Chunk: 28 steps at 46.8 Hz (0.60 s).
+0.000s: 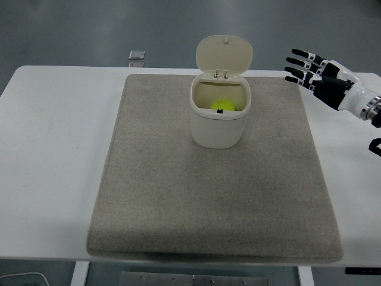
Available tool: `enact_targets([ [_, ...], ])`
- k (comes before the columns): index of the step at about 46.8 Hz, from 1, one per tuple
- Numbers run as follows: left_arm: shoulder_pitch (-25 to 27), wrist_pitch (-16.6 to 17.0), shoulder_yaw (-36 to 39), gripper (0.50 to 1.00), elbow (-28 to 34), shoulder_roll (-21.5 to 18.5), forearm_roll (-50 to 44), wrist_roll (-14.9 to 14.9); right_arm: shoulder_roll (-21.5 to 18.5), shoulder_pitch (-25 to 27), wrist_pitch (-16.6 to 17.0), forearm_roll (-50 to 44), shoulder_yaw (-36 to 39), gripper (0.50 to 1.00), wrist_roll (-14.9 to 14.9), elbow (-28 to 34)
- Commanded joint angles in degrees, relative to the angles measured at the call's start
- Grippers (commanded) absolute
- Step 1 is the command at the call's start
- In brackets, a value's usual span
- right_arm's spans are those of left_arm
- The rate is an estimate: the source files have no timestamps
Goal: Pick up the tennis ball and place it in the box.
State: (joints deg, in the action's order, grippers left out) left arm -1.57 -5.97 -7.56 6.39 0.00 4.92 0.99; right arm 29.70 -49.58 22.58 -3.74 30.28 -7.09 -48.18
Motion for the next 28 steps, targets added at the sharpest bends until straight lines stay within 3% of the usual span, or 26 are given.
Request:
enact_targets([
  [1, -0.01, 0.0, 0.0, 0.992, 0.03, 0.0, 0.0, 0.06, -0.95, 0.01, -0.78, 4.96, 0.05, 0.86, 1.99, 0.54],
  [8, -0.01, 0.0, 0.0, 0.992, 0.03, 0.0, 0.0, -0.02, -1.92, 0.01, -0.87, 7.43, 0.05, 0.86, 3.31, 1.69],
  [16, -0.01, 0.0, 0.0, 0.992, 0.03, 0.0, 0.0, -0.02, -2.19, 0.1, -0.87, 7.43, 0.05, 0.862, 2.35, 2.74],
  [18, -0.01, 0.0, 0.0, 0.992, -0.06, 0.0, 0.0, 0.06, -2.1, 0.1, -0.87, 7.43, -0.04, 0.868, 2.17, 2.74],
  [20, -0.01, 0.0, 0.0, 0.992, 0.03, 0.0, 0.0, 0.06, -2.01, 0.1, -0.87, 7.43, -0.04, 0.909, 2.17, 2.83],
  [28, -0.01, 0.0, 0.0, 0.992, 0.03, 0.0, 0.0, -0.02, -2.01, 0.1, -0.61, 7.43, -0.22, 0.911, 2.08, 2.83],
])
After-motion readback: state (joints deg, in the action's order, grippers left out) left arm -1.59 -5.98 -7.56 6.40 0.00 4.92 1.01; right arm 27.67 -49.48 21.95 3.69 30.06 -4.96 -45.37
